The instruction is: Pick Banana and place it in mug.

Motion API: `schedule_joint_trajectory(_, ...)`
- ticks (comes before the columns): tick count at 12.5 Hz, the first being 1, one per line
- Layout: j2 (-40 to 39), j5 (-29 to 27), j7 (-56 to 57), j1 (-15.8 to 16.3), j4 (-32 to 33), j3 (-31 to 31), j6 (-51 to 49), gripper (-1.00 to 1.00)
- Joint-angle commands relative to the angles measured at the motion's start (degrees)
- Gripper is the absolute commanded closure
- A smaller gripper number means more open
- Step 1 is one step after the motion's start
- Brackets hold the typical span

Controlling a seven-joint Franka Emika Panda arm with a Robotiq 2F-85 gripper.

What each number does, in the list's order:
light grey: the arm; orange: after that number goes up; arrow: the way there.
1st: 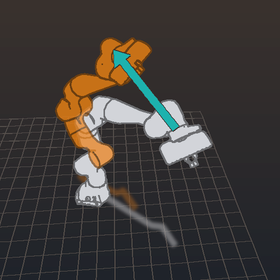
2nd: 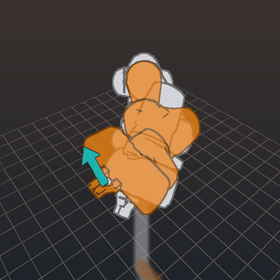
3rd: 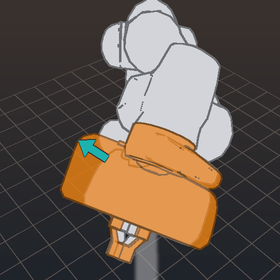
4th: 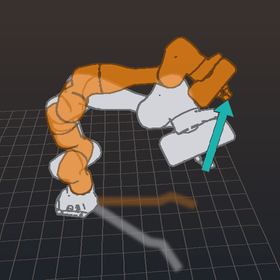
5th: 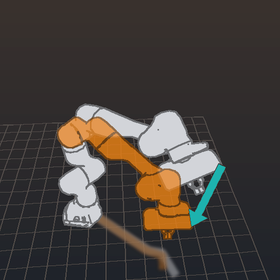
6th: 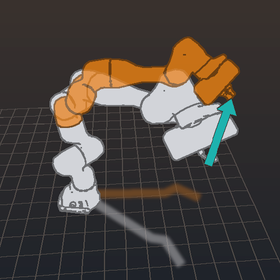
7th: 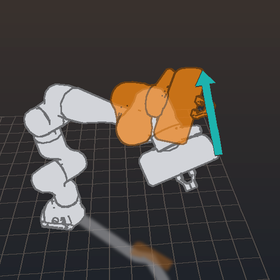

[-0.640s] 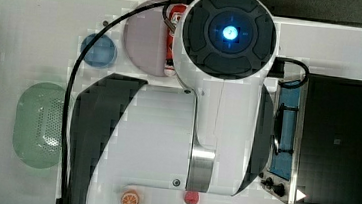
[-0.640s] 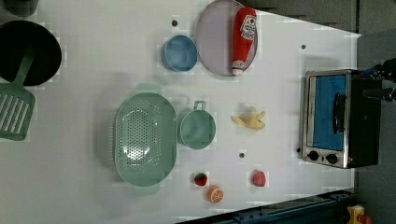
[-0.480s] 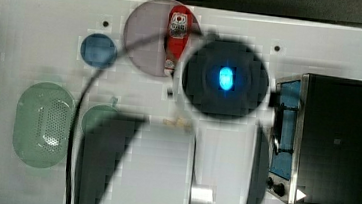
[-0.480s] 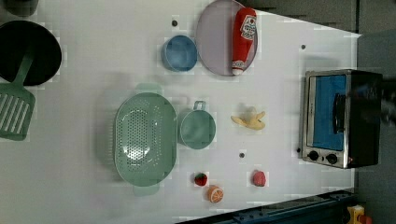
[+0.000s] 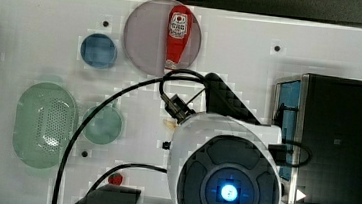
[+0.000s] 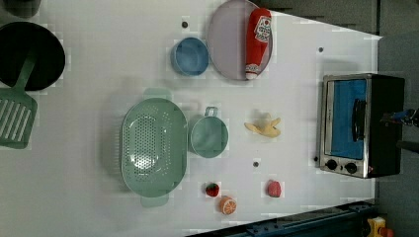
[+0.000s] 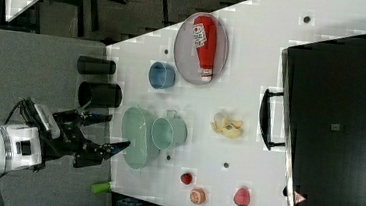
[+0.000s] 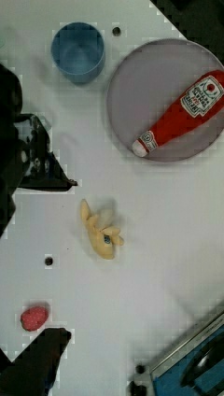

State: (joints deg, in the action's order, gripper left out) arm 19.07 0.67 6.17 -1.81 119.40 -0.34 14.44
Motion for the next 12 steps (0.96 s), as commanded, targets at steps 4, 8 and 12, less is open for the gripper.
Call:
schedule_joint_trajectory(4,-13.9,0.9,23.9,0.4,3.5,-0.5,8.2,-1.00)
schedule_joint_trajectory(8,-23.1,0.9,46.0,0.5,5.2,-0.3,16.2,-1.00)
schedule_joint_trajectory(12,-31.4,0.9,57.5,0.5,8.7,-0.2,28.5,-1.00)
